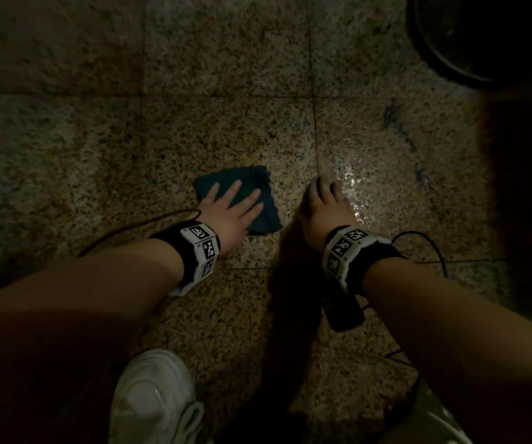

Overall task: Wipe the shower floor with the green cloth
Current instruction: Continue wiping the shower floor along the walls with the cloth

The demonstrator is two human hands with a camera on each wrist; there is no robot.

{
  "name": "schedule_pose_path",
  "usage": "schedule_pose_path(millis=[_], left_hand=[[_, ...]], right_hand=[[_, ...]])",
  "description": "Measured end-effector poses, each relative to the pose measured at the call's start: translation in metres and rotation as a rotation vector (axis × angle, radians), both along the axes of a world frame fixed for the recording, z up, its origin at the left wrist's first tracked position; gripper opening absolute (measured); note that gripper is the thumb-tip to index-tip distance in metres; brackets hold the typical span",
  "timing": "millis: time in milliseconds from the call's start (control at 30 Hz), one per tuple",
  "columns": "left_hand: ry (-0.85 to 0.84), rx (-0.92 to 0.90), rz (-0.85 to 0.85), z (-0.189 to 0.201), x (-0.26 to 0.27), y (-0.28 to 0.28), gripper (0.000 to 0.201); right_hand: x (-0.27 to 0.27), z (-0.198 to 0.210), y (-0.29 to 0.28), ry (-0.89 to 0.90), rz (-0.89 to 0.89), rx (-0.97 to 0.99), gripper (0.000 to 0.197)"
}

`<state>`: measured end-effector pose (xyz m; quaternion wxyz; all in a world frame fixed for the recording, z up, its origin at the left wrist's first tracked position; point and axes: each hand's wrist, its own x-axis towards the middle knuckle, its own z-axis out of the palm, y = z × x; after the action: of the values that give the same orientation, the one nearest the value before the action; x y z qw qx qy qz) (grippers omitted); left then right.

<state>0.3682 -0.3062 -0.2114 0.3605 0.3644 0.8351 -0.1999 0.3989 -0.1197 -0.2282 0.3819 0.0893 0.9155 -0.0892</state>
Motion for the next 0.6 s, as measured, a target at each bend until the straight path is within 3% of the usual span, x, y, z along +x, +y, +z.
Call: schedule_pose_path(millis=[200, 367, 600], left_hand=[[-0.07, -0.035, -0.003, -0.002, 0.028, -0.039, 0.056], [-0.115, -0.03, 0.02, -0.007, 0.05, -0.064, 0.058], [-0.147, -0.074, 0.044, 0.006, 0.011, -0.057, 0.061]], right_hand=[[-0.014, 0.01, -0.031, 0.003, 0.202, -0.05, 0.07], [-0.025, 0.01, -0.049, -0.018, 0.242, -0.055, 0.068], [-0.028, 0.016, -0.038, -0.121, 0.309, -0.061, 0.082]])
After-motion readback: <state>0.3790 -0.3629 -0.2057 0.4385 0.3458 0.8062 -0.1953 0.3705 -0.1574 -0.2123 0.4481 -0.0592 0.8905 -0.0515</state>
